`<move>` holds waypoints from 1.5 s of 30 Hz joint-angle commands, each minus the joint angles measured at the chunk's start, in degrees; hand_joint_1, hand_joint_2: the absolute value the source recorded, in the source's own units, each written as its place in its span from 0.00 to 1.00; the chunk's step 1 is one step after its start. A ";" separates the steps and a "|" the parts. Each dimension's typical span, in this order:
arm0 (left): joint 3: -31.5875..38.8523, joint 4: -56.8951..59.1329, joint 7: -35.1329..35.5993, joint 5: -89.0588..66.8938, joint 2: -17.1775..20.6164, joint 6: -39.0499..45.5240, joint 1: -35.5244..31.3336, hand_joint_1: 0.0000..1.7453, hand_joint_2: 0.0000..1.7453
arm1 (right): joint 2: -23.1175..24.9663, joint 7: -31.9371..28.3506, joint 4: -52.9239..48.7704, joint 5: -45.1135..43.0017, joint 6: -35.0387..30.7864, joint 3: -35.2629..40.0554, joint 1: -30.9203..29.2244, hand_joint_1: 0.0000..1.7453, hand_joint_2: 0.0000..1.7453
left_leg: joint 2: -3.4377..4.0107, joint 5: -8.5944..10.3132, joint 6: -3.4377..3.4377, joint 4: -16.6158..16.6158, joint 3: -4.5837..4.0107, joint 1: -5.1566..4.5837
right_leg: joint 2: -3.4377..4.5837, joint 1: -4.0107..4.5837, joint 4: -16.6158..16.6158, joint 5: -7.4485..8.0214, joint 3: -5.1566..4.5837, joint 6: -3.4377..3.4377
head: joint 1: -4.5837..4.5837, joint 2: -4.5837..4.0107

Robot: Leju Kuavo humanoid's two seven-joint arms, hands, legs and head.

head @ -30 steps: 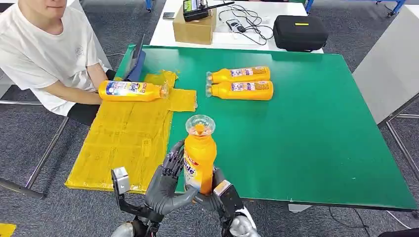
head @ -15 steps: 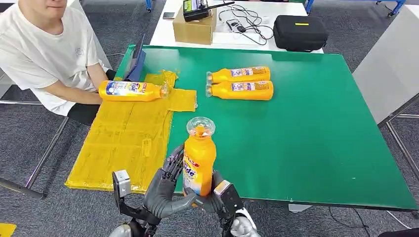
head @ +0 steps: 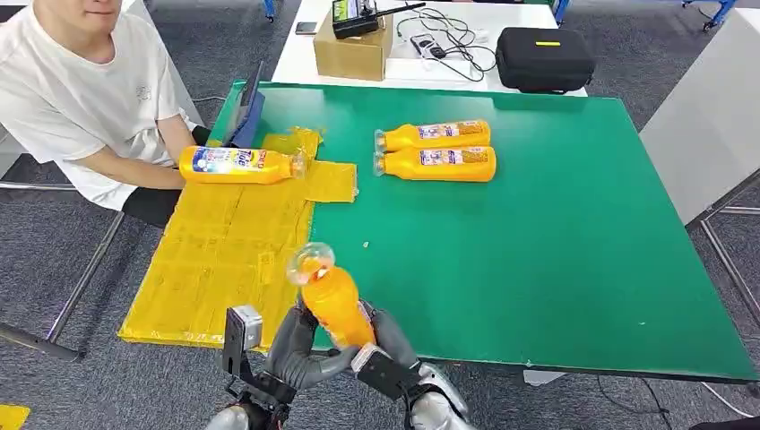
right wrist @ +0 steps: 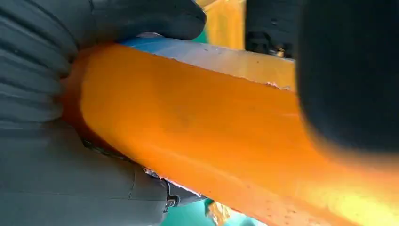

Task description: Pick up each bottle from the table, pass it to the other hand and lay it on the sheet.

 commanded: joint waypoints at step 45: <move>-3.37 4.71 1.41 12.80 -3.03 2.67 -6.90 1.00 1.00 | -1.19 -5.71 0.80 -2.49 -4.89 18.36 -5.27 0.00 0.00 | -0.09 -0.02 -0.09 0.03 0.10 0.10 | -0.16 0.12 -0.03 -0.04 0.17 -0.16 | -0.02 0.00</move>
